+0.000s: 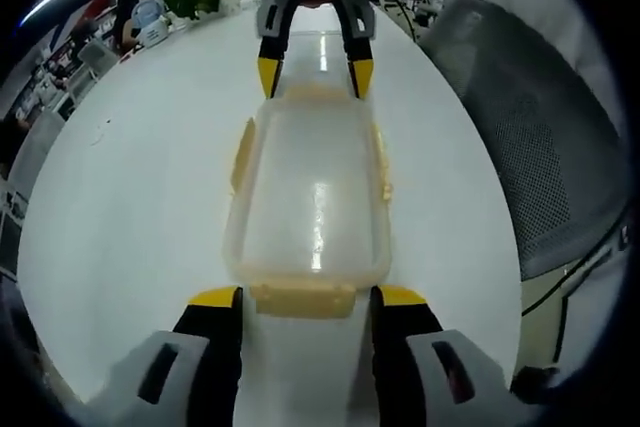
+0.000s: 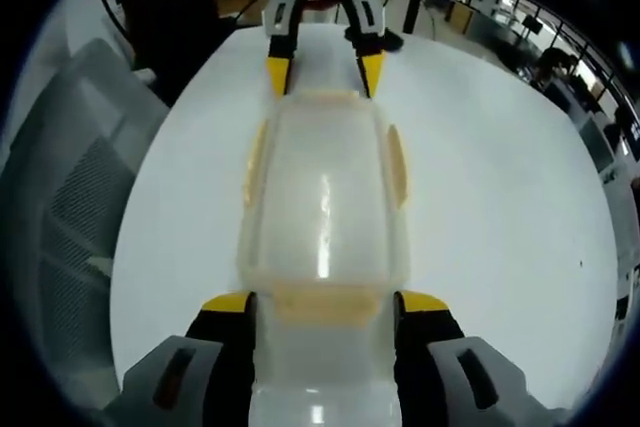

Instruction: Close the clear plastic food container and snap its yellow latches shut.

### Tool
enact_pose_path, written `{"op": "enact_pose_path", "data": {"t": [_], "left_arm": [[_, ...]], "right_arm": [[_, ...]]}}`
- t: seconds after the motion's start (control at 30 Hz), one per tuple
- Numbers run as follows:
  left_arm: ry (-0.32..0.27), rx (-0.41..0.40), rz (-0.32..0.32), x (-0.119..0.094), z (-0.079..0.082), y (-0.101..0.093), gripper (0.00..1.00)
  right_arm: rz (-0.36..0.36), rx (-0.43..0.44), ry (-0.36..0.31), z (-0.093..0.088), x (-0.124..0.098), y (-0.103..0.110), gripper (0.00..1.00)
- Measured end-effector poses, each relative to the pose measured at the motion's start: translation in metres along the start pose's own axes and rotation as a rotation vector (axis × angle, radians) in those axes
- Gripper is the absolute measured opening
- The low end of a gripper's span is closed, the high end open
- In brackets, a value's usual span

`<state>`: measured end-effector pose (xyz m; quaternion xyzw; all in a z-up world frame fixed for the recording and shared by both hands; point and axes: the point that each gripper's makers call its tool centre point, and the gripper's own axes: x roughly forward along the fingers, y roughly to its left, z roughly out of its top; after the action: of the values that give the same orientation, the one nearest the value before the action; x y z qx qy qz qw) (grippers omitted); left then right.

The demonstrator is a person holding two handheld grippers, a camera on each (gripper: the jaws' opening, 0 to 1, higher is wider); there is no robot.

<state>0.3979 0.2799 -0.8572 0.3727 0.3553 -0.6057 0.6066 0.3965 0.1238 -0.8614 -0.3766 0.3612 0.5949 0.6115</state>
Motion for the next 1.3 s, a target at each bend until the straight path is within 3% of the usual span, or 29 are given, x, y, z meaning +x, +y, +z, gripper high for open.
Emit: {"op": "enact_pose_path", "data": {"t": [0.1, 0.13, 0.77, 0.97, 1.3], "left_arm": [[-0.002, 0.012, 0.002, 0.0006, 0.001, 0.0013, 0.45], [0.001, 0.004, -0.014, 0.001, 0.0005, -0.0017, 0.42], [0.028, 0.018, 0.006, 0.0016, 0.001, -0.0025, 0.4], [0.083, -0.001, 0.012, 0.0029, 0.0011, -0.0037, 0.39], [0.088, -0.024, 0.04, 0.0003, 0.0001, -0.0036, 0.38]], "right_arm": [[0.017, -0.002, 0.011, -0.0028, -0.0015, 0.0011, 0.47], [0.023, -0.001, 0.013, -0.0034, -0.0016, 0.0024, 0.4], [0.027, 0.005, 0.034, -0.0028, -0.0005, 0.0038, 0.4], [0.026, 0.007, 0.038, -0.0029, -0.0008, 0.0041, 0.39], [0.013, 0.013, 0.026, -0.0029, -0.0013, 0.0033, 0.38]]}}
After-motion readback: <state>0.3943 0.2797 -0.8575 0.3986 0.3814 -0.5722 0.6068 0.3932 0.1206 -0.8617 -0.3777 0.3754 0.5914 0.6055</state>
